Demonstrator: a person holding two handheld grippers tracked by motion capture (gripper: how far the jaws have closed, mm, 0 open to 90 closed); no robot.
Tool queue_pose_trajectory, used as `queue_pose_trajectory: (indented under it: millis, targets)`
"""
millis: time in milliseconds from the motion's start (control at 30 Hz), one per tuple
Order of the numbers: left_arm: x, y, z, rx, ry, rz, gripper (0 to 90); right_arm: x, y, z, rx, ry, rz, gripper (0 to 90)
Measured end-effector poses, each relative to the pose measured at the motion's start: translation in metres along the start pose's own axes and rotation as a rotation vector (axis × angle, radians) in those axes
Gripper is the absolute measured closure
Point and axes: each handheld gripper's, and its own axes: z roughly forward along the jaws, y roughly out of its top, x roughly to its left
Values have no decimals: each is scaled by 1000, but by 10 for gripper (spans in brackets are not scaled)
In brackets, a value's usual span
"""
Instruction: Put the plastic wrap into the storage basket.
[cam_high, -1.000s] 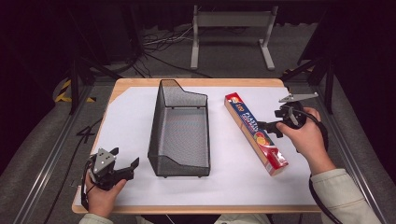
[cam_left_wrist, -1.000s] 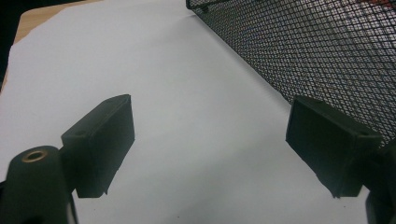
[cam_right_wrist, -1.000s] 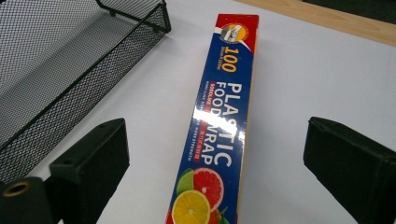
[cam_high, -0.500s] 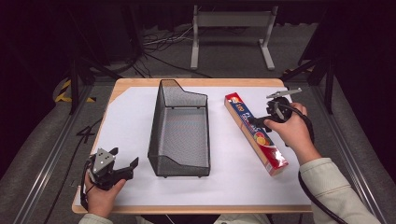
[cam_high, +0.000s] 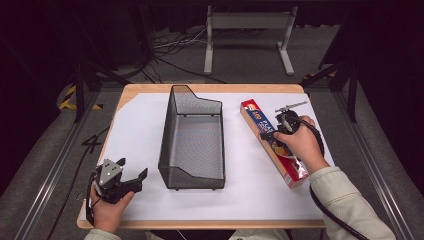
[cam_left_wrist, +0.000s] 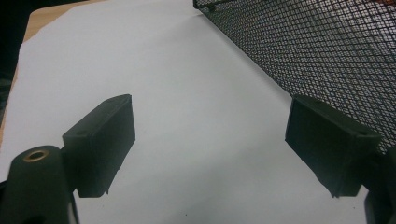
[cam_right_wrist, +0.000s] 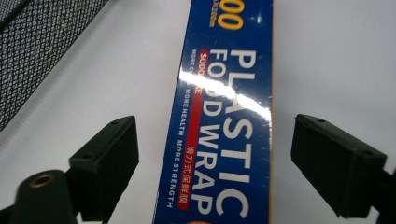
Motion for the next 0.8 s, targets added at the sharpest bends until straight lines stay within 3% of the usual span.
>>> queue_pose_trajectory:
  millis: [67, 200, 267, 433, 500, 633, 800]
  targets:
    - [0, 0, 0, 1, 1, 0, 166, 0, -2, 4, 25, 5, 27, 192]
    - [0, 0, 0, 1, 2, 1, 166, -2, -3, 9, 38, -36, 17, 215]
    - [0, 0, 0, 2, 4, 1, 165, -3, -5, 11, 52, -37, 43, 216]
    - [0, 0, 0, 2, 5, 1, 165, -4, -7, 17, 84, -30, 35, 196]
    - [0, 0, 0, 3, 5, 3, 165, -2, -8, 20, 121, -38, 32, 207]
    - [0, 0, 1, 4, 3, 4, 165, 0, -7, 22, 134, -44, 33, 216]
    - [0, 0, 1, 3, 2, 0, 165, 2, -8, 25, 173, -57, 47, 295]
